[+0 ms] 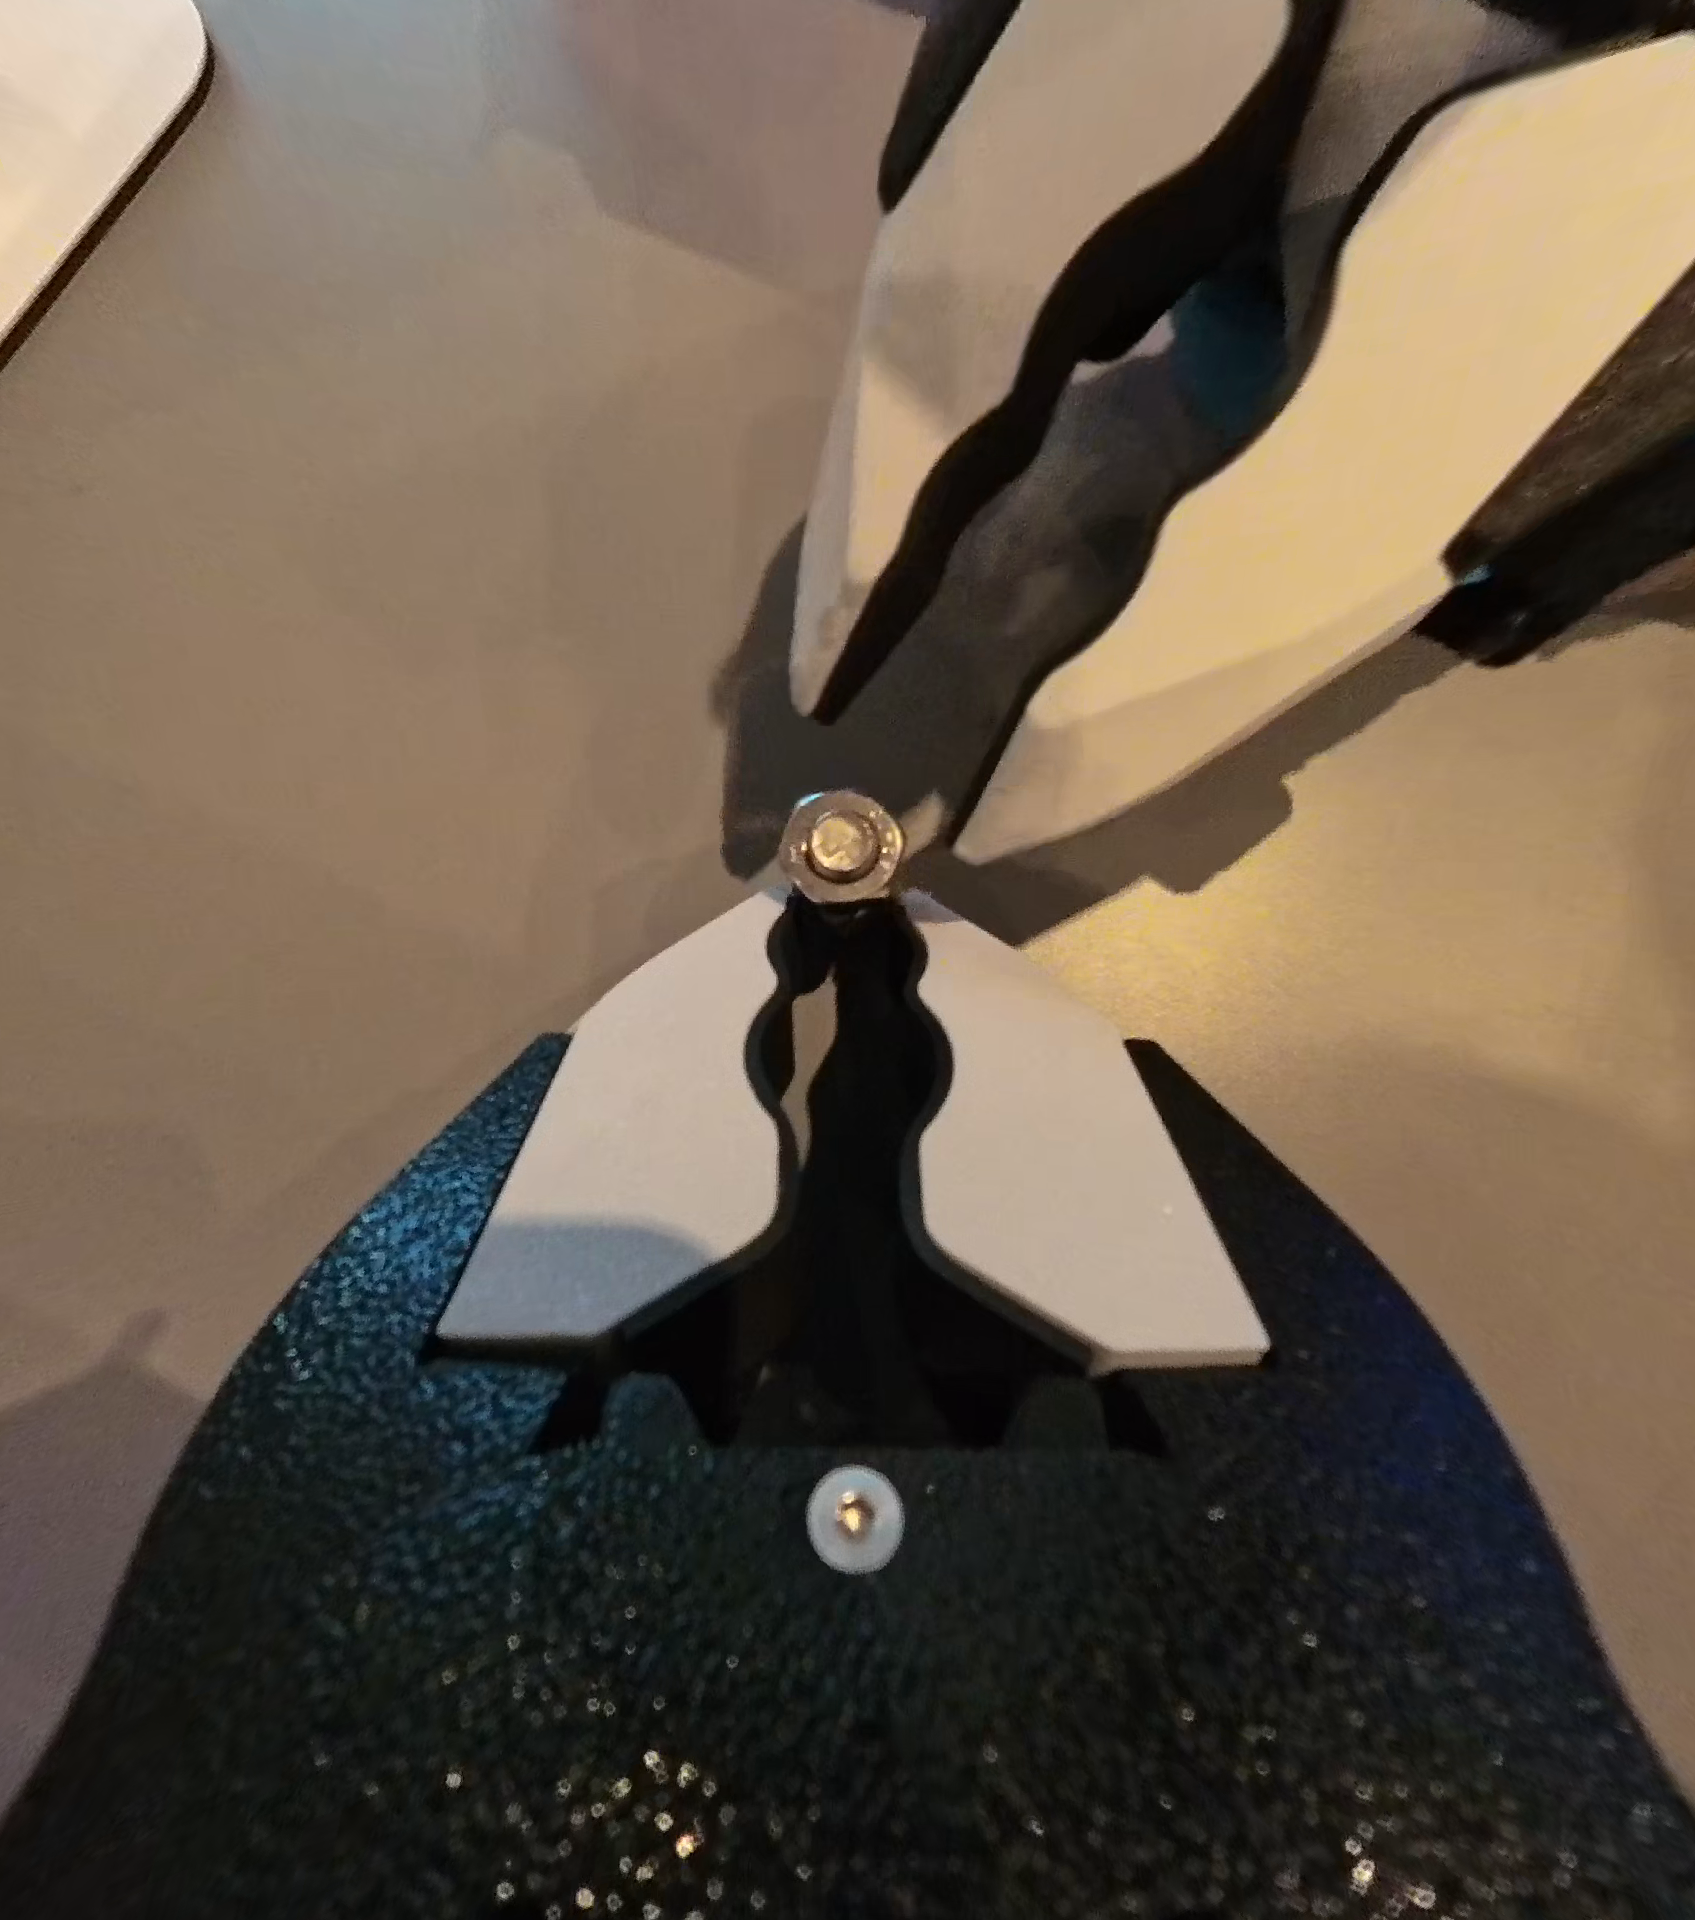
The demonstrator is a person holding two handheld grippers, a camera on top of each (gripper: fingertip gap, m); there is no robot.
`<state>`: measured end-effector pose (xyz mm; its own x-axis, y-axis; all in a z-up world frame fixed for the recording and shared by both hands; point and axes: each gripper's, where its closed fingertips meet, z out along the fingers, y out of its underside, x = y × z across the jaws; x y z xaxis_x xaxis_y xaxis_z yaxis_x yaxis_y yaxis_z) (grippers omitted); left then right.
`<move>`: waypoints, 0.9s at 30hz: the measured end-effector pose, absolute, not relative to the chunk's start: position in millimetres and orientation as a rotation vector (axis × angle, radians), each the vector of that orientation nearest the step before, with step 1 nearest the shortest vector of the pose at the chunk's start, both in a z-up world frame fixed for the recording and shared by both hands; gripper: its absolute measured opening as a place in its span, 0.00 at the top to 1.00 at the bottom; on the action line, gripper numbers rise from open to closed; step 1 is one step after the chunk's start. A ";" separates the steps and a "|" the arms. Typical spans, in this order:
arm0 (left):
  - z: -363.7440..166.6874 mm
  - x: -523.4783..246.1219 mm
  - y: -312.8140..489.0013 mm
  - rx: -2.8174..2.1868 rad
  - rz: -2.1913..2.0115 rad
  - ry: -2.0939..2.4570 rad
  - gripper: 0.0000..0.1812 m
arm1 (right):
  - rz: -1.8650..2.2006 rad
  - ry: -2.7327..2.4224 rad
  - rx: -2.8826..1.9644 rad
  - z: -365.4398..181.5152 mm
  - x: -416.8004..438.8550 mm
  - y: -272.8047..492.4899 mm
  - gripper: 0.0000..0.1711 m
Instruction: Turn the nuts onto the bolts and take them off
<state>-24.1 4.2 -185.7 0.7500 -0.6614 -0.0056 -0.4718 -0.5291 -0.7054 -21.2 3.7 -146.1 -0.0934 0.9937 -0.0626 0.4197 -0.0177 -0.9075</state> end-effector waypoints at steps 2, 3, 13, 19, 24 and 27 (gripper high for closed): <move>-185.7 -24.1 4.2 -2.230 -0.342 0.846 0.92 | 1.058 -1.620 -1.521 -151.3 -22.5 2.6 0.85; -185.7 -24.1 4.2 -2.230 -0.342 0.846 0.92 | 1.050 -1.649 -1.515 -153.5 -22.6 -0.3 0.86; -185.7 -24.3 4.1 -2.230 -0.342 0.846 0.92 | 1.086 -1.608 -1.519 -148.9 -21.5 1.8 0.83; -185.4 -24.4 4.1 -2.227 -0.344 0.845 0.92 | 1.088 -1.735 -1.469 -155.1 -19.3 -12.9 0.88; -185.8 -24.5 4.1 -2.234 -0.340 0.845 0.92 | 1.069 -1.611 -1.481 -146.7 -18.1 -0.6 0.82; -185.8 -24.6 4.2 -2.234 -0.340 0.844 0.92 | 1.030 -1.646 -1.495 -152.3 -20.9 -1.2 0.79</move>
<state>-24.6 4.2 -185.8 0.7515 -0.6597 -0.0057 -0.4721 -0.5318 -0.7030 -20.9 -1.2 -152.3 -0.1116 0.9934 -0.0265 0.4578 0.0277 -0.8886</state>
